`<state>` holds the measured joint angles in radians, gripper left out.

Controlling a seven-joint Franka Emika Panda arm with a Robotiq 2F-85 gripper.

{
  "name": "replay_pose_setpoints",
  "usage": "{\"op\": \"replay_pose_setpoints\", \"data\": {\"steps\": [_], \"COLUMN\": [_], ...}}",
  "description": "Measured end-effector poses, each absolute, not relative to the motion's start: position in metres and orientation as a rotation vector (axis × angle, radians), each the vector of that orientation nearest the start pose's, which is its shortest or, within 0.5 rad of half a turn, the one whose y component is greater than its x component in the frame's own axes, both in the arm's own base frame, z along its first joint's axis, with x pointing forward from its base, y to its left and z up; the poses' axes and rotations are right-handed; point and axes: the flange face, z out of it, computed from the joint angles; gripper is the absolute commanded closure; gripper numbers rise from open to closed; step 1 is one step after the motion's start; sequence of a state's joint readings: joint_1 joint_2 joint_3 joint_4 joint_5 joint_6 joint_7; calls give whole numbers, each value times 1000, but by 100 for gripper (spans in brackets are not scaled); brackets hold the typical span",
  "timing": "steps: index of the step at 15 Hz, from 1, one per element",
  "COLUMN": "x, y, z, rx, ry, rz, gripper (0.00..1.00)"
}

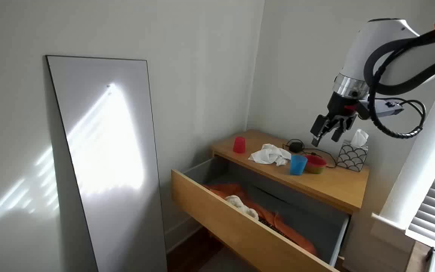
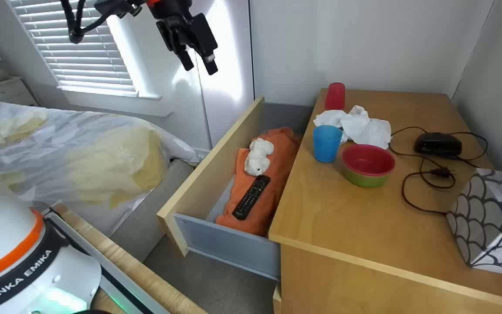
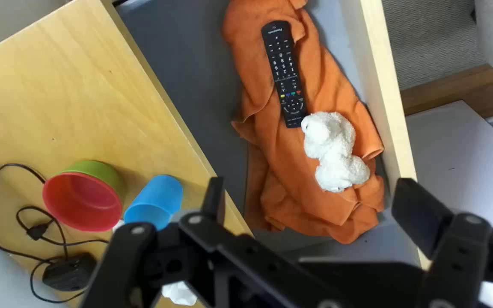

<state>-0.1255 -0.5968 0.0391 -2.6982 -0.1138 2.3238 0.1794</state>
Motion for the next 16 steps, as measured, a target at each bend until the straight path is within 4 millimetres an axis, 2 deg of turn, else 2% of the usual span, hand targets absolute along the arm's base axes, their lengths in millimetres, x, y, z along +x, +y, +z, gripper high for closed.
{"op": "replay_pose_setpoints", "data": {"steps": [6,8,10,13,16], "x": [372,381,404,447,486], "y": [-34,-37,-48,-83,-127], "z": [433,440,454,470,465], "rx": [-3206,-3200,-3185,-3167,-3150], "ry": [321,318,347,401,436], "rz": [-357,-371,-401,-426,-408], "gripper": [0,0,0,0,0]}}
